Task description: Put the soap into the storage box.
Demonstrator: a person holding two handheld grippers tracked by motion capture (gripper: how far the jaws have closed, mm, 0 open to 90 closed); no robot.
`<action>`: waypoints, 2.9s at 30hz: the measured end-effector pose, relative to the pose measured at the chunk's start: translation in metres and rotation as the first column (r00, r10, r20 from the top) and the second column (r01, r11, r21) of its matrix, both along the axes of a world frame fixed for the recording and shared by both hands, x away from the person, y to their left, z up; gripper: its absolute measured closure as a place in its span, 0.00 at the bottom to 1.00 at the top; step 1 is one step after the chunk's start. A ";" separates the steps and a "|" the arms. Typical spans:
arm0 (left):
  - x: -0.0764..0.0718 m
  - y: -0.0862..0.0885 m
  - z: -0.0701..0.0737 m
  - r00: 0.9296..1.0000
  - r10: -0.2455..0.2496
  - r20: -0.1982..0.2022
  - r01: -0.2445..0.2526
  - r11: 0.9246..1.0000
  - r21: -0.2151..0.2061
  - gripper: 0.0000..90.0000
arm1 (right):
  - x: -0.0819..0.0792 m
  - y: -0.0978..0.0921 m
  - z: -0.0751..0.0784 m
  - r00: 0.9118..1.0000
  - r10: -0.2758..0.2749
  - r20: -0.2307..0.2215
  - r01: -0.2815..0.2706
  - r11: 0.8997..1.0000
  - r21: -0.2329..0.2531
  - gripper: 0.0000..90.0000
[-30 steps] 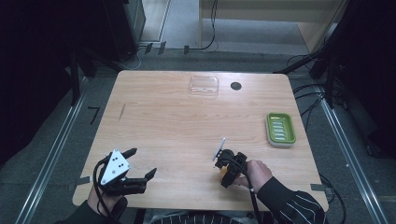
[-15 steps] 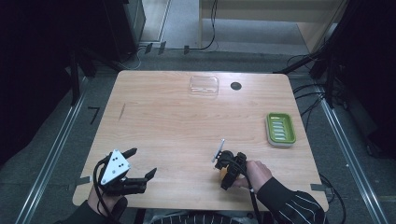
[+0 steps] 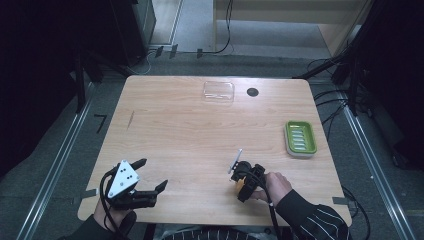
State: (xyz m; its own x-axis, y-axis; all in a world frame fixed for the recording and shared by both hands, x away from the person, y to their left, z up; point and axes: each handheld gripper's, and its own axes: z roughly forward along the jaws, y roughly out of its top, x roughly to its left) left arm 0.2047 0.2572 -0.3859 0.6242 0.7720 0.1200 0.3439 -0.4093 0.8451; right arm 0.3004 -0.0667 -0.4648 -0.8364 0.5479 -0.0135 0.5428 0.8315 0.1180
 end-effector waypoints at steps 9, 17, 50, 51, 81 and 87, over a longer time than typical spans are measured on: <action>0.000 0.000 0.000 1.000 0.003 0.001 -0.003 1.000 -0.002 0.15 | 0.002 -0.003 0.001 1.000 -0.016 -0.002 0.016 1.000 -0.004 0.29; 0.000 0.000 0.000 1.000 0.002 0.001 -0.002 1.000 -0.001 0.15 | 0.002 -0.003 0.000 1.000 -0.010 -0.004 0.010 1.000 -0.013 0.29; 0.003 0.000 -0.001 1.000 0.001 -0.003 -0.001 1.000 -0.004 0.15 | 0.017 -0.043 0.019 0.990 -0.138 0.038 0.137 0.990 0.028 0.29; 0.004 0.000 -0.001 1.000 -0.001 -0.003 0.001 1.000 -0.004 0.15 | 0.018 -0.045 0.019 0.989 -0.141 0.038 0.140 0.990 0.029 0.29; 0.001 -0.002 0.000 1.000 -0.005 -0.004 0.005 1.000 0.002 0.15 | 0.037 -0.080 0.030 0.958 -0.266 0.108 0.257 0.962 0.090 0.29; 0.001 -0.002 0.000 1.000 -0.003 -0.004 0.003 1.000 0.002 0.15 | 0.040 -0.085 0.032 0.952 -0.281 0.123 0.269 0.958 0.101 0.29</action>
State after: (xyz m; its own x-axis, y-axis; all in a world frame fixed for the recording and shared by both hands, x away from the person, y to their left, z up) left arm 0.2060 0.2557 -0.3859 0.6272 0.7696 0.1197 0.3455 -0.4126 0.8429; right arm 0.3406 -0.1513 -0.4324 -0.6466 0.7603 -0.0614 0.7233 0.6367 0.2673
